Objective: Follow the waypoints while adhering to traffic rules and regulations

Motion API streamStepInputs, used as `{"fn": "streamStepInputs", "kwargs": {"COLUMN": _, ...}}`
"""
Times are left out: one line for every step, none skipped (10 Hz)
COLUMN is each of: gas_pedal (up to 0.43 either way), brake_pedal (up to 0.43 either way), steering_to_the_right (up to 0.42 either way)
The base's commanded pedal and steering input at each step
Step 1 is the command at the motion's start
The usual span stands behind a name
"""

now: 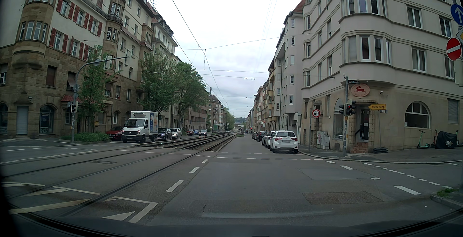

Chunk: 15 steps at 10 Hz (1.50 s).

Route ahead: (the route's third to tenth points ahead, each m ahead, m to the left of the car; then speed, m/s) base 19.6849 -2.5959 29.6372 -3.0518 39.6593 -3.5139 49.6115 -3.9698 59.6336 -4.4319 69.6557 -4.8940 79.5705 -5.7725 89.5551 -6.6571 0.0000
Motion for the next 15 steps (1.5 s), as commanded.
{"fn": "streamStepInputs", "kwargs": {"gas_pedal": 0.0, "brake_pedal": 0.287, "steering_to_the_right": -0.013}}
{"fn": "streamStepInputs", "kwargs": {"gas_pedal": 0.0, "brake_pedal": 0.287, "steering_to_the_right": -0.013}}
{"fn": "streamStepInputs", "kwargs": {"gas_pedal": 0.0, "brake_pedal": 0.287, "steering_to_the_right": -0.013}}
{"fn": "streamStepInputs", "kwargs": {"gas_pedal": 0.0, "brake_pedal": 0.287, "steering_to_the_right": -0.013}}
{"fn": "streamStepInputs", "kwargs": {"gas_pedal": 0.0, "brake_pedal": 0.287, "steering_to_the_right": -0.013}}
{"fn": "streamStepInputs", "kwargs": {"gas_pedal": 0.0, "brake_pedal": 0.287, "steering_to_the_right": -0.013}}
{"fn": "streamStepInputs", "kwargs": {"gas_pedal": 0.0, "brake_pedal": 0.287, "steering_to_the_right": -0.013}}
{"fn": "streamStepInputs", "kwargs": {"gas_pedal": 0.0, "brake_pedal": 0.287, "steering_to_the_right": -0.013}}
{"fn": "streamStepInputs", "kwargs": {"gas_pedal": 0.0, "brake_pedal": 0.287, "steering_to_the_right": -0.013}}
{"fn": "streamStepInputs", "kwargs": {"gas_pedal": 0.0, "brake_pedal": 0.293, "steering_to_the_right": -0.013}}
{"fn": "streamStepInputs", "kwargs": {"gas_pedal": 0.0, "brake_pedal": 0.287, "steering_to_the_right": -0.013}}
{"fn": "streamStepInputs", "kwargs": {"gas_pedal": 0.0, "brake_pedal": 0.287, "steering_to_the_right": -0.013}}
{"fn": "streamStepInputs", "kwargs": {"gas_pedal": 0.0, "brake_pedal": 0.287, "steering_to_the_right": -0.013}}
{"fn": "streamStepInputs", "kwargs": {"gas_pedal": 0.0, "brake_pedal": 0.287, "steering_to_the_right": -0.013}}
{"fn": "streamStepInputs", "kwargs": {"gas_pedal": 0.0, "brake_pedal": 0.287, "steering_to_the_right": -0.013}}
